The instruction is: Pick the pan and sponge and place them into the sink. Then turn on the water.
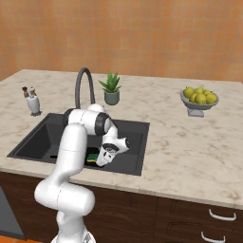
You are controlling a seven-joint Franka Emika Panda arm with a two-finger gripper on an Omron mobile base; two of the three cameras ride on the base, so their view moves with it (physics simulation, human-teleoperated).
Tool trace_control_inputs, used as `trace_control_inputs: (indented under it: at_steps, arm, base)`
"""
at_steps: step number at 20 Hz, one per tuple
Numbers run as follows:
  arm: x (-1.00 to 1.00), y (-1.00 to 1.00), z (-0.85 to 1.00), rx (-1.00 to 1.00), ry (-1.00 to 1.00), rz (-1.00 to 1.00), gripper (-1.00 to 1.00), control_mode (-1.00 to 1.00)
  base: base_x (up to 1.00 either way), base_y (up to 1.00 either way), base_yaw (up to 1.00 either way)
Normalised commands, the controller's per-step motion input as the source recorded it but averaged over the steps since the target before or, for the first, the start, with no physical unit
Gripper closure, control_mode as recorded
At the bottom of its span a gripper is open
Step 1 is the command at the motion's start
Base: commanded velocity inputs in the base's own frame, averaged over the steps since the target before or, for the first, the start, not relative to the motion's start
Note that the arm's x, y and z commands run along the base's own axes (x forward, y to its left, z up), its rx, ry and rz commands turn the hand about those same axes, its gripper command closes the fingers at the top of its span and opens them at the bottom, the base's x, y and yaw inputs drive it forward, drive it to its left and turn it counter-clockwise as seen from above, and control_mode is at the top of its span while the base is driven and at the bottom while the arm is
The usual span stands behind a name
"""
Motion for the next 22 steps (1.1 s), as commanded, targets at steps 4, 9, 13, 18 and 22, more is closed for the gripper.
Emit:
trace_control_inputs:
  at_steps: [4, 9, 13, 18, 22]
  arm:
    - [-0.01, 0.00, 0.73, 0.10, -0.02, -0.16, -1.00, -1.00]
    - [-0.14, 0.00, 0.86, 0.11, -0.04, -0.12, -1.00, -1.00]
    - [-0.29, -0.06, 0.72, 0.12, -0.07, -0.07, -1.00, -1.00]
    - [-0.32, -0.12, 0.76, 0.11, -0.13, -0.02, -1.00, -1.00]
    - [-0.22, -0.20, 0.80, 0.11, -0.10, 0.00, -1.00, -1.00]
  base:
    - [0.00, 0.00, 0.00]
    - [0.00, 0.00, 0.00]
    - [0.00, 0.00, 0.00]
    - [0.00, 0.00, 0.00]
    - [0.00, 0.00, 0.00]
